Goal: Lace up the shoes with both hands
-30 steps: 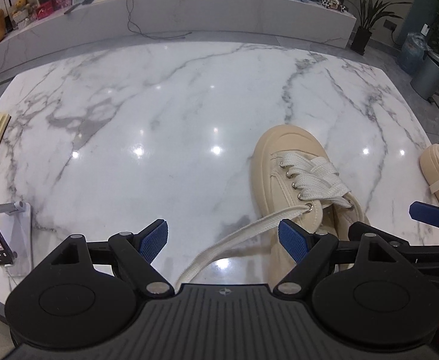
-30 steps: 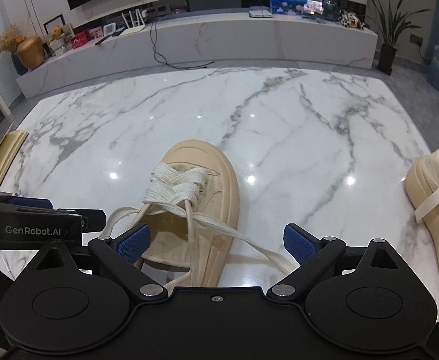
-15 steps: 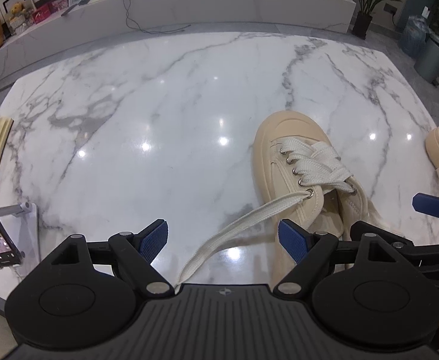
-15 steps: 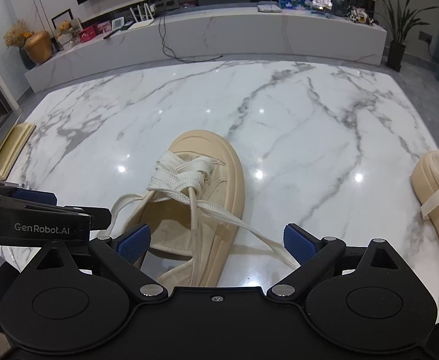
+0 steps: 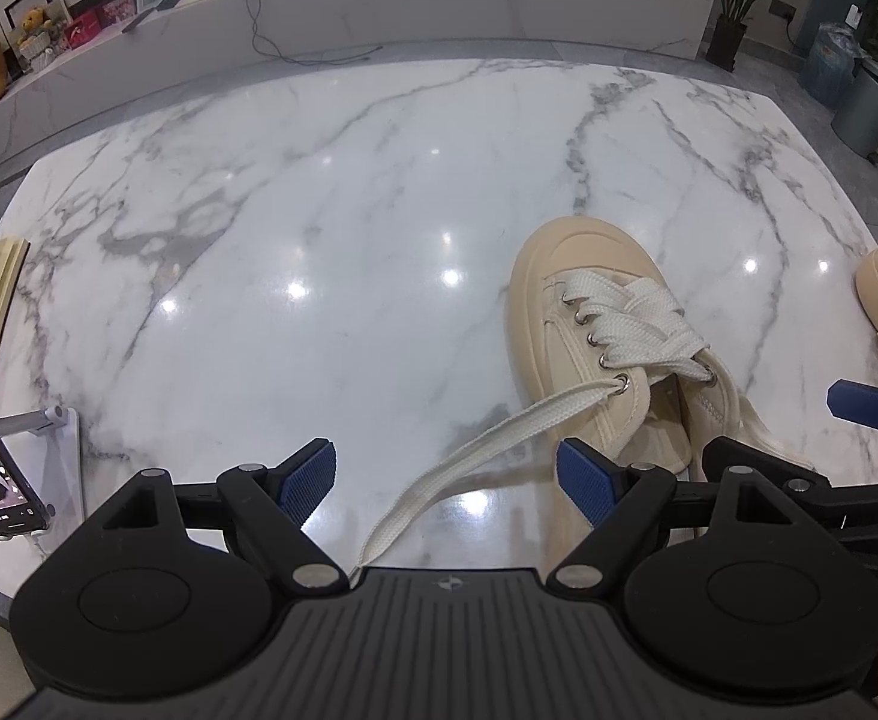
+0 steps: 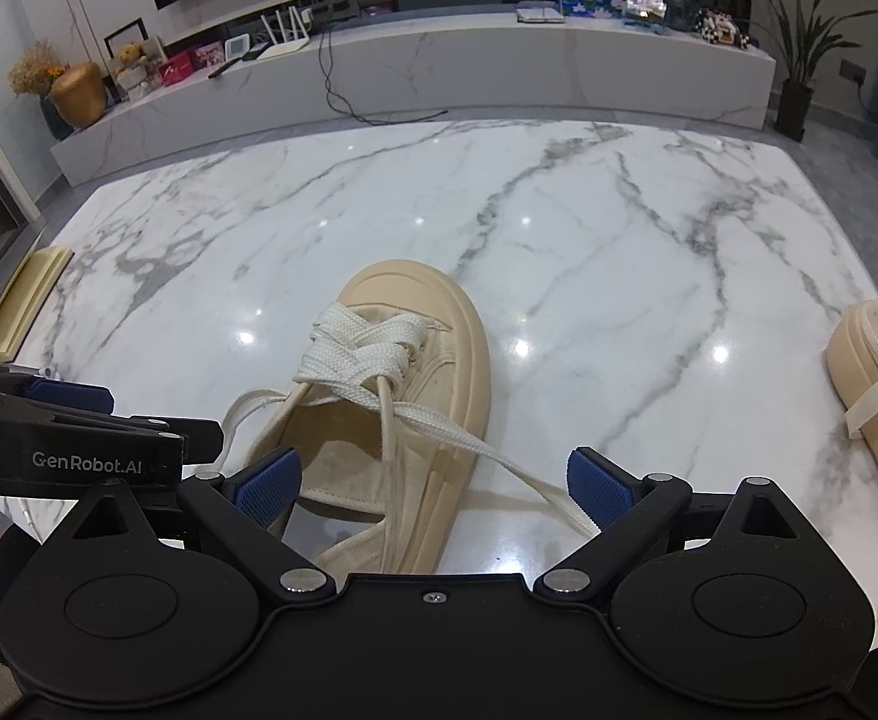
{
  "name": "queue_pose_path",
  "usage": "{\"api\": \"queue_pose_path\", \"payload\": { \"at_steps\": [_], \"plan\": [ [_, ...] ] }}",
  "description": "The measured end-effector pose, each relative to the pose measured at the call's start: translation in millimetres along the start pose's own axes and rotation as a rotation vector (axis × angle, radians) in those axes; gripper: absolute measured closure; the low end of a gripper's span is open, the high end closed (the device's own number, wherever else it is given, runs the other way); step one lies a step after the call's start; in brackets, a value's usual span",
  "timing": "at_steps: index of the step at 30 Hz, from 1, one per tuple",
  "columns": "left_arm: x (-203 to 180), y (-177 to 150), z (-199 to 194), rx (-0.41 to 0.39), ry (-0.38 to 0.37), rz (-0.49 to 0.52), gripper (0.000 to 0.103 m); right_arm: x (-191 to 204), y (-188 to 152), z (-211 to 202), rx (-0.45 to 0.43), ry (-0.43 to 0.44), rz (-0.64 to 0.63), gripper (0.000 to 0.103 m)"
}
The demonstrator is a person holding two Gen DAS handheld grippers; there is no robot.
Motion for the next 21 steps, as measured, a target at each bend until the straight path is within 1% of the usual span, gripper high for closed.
{"api": "queue_pose_path", "payload": {
  "at_steps": [21],
  "plan": [
    [-1.1,-0.4,-0.2,0.004,-0.003,0.016,0.022,-2.4,-0.1,-2.5,0.0,-0.002,0.008,0.008]
  ]
}}
Point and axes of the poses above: each gripper's, at about its wrist camera, not at the fingertips, and z roughly the way its jaws point, x to its left, y to its top, the point moved 8 cm from there along z, roughly the way its jaws point, and after that the axes turned 14 degrees about -x, right-handed, at the moved point
